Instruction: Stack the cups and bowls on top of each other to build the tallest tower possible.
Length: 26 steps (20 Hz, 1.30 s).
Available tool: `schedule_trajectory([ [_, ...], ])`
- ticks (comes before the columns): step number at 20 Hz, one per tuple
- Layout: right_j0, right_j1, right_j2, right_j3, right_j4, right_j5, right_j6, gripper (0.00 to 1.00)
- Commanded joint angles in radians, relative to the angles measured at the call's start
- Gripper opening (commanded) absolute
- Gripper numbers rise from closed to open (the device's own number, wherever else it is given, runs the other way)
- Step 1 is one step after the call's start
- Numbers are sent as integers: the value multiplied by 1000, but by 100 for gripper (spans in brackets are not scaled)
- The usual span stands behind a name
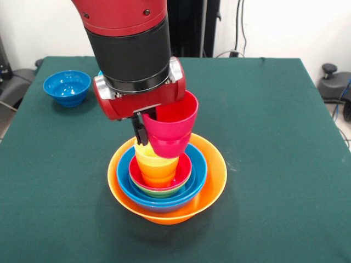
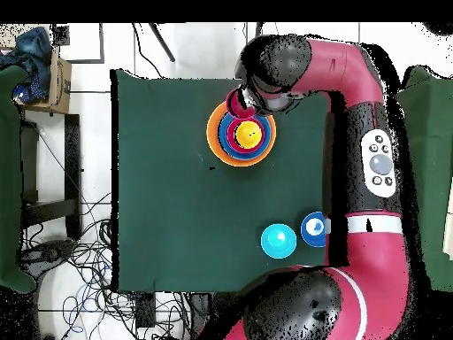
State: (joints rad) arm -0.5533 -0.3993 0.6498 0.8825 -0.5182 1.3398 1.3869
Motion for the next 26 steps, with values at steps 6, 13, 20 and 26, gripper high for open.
schedule_trajectory([
  [6,0,4,10,28,3,42,-213,100],
  [13,-14,-21,2,66,15,89,-258,100],
  [20,-11,-11,5,41,-16,111,-328,100],
  [26,-3,-5,6,23,-19,117,-319,100],
])
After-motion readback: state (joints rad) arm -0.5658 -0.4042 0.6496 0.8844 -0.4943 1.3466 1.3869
